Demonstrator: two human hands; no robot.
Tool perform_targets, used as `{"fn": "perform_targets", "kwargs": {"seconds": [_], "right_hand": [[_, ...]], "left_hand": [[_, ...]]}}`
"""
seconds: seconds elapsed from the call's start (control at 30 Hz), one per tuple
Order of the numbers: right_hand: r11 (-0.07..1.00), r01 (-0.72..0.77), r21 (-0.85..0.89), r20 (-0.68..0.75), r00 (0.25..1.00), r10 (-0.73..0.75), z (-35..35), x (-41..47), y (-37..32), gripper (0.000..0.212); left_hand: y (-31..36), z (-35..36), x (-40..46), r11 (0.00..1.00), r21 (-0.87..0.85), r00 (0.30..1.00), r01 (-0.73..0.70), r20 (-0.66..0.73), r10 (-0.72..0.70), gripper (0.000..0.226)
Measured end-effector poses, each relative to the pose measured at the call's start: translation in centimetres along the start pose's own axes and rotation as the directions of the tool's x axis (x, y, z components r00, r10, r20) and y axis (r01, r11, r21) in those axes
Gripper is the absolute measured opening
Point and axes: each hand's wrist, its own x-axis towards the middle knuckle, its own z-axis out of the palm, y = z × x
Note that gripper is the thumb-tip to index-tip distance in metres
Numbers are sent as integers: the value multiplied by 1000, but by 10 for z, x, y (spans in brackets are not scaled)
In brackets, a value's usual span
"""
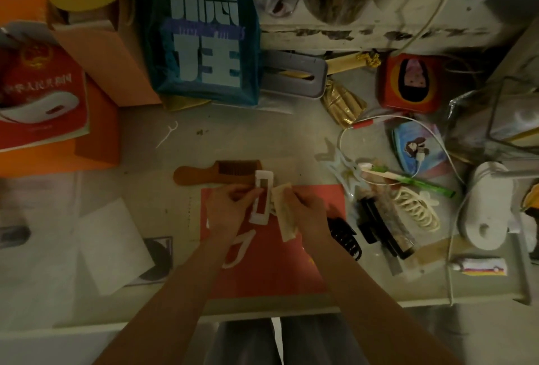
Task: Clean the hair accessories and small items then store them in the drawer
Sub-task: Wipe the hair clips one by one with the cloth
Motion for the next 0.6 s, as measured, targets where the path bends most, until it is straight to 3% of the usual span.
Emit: {"fn": "perform_targets", "kwargs": {"seconds": [0.13, 0.4, 0.6], "right_hand": [[999, -25, 38, -8, 1000, 25, -6, -5, -2, 22], [998, -48, 50, -131, 990, 55, -44, -28, 5, 21], [996, -21, 82, -186, 982, 36, -98, -41, 19, 14]], "left_hand": [[2, -1, -3, 1000, 21, 999, 6, -47, -5, 28], [12, -2, -33, 982, 65, 978, -175, -104, 181, 17], [17, 37, -59, 983, 79, 986, -164, 32, 162, 24]]}}
